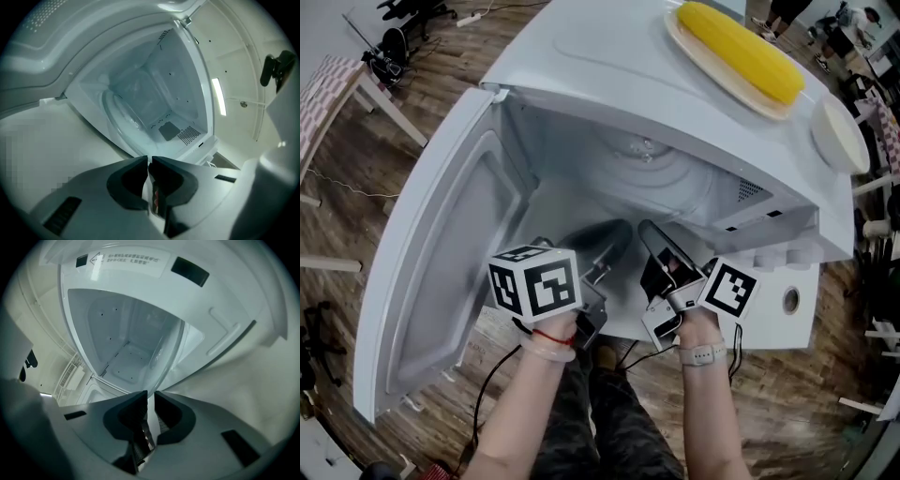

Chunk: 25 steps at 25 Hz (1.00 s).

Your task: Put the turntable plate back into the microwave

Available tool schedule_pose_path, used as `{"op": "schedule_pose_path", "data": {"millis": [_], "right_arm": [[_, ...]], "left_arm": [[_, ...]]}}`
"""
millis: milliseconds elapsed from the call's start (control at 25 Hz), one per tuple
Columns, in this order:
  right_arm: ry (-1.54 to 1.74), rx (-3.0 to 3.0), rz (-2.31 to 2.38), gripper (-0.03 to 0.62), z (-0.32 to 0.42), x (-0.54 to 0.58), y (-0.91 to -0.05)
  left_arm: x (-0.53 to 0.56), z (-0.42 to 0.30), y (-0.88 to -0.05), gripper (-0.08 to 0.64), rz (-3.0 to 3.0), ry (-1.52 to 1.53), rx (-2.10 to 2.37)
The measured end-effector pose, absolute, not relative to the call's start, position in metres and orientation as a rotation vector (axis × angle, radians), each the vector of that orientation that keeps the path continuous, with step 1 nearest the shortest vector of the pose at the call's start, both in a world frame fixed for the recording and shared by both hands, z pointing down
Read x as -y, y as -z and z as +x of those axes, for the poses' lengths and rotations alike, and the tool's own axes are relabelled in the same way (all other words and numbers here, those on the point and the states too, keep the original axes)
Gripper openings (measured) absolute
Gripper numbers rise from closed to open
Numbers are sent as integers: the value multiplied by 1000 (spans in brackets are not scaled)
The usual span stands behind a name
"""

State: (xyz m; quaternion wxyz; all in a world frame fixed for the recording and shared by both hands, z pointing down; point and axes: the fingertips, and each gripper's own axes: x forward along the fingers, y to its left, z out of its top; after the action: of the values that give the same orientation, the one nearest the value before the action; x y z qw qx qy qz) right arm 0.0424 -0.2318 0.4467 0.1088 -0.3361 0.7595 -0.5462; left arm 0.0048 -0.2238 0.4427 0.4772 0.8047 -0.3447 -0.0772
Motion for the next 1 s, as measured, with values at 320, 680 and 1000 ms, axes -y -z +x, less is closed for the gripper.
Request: {"op": "schedule_pose_path", "data": {"millis": [320, 680, 1000], "right_arm": [[1588, -2225, -994, 61, 38, 234, -447], [1608, -2177, -973, 60, 30, 238, -447], [1618, -2135, -991, 60, 31, 236, -449]], "left_arm": [[230, -1, -443, 35, 1958, 203, 883], [237, -10, -444, 35, 1938, 234, 917], [237, -10, -445, 35, 1953, 198, 943]]}}
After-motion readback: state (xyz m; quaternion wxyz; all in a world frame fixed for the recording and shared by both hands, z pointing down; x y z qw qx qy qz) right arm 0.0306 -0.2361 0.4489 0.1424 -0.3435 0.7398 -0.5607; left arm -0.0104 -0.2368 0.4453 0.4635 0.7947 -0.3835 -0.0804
